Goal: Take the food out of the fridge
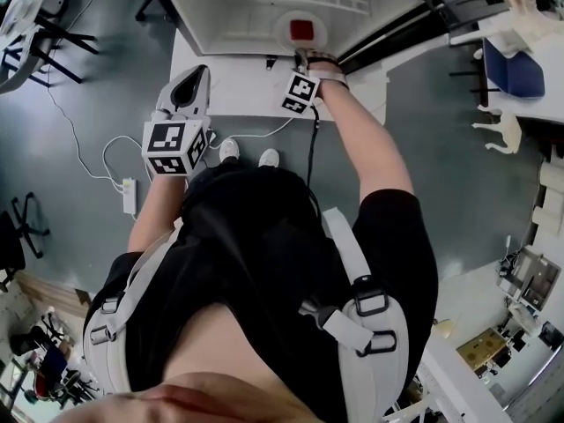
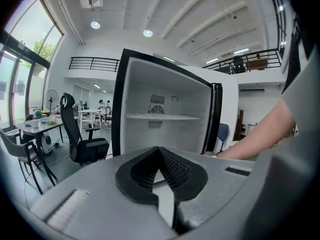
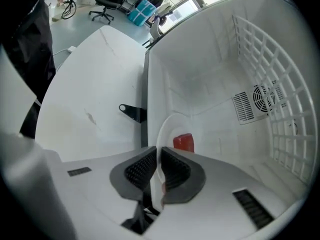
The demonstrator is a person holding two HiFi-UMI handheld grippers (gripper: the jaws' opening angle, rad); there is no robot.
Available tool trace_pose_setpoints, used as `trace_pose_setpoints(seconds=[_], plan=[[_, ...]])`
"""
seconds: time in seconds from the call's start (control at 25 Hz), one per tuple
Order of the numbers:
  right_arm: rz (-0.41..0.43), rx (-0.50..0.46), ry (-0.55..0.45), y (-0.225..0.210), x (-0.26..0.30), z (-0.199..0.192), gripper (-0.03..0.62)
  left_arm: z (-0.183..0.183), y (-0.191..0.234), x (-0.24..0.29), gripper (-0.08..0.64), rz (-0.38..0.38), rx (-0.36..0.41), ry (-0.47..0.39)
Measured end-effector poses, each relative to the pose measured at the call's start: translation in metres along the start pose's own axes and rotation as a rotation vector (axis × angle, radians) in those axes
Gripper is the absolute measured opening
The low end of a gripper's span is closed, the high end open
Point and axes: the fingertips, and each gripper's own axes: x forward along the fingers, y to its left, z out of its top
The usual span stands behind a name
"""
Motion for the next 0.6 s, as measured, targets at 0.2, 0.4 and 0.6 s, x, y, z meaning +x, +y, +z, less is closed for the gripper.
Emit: trace_pose_setpoints(seconds=[0.2, 0.4, 0.6], plan=[[-0.063, -0.005, -0.021, 0.012, -0.015, -0.001, 0.032, 0.0, -0.008, 0.002, 0.003, -0.026, 0.019, 0.002], [-0.112, -0.016, -0.03, 0.016, -0.023, -0.002, 0.031, -0.001, -0.016, 0.006, 0.003, -0.045, 0.028, 0.005], [-0.208, -0.021, -0.043, 0.018, -0.031, 0.0, 0.024, -0.001, -0.021, 0.006, 0.003, -0.053, 0.04, 0.005]])
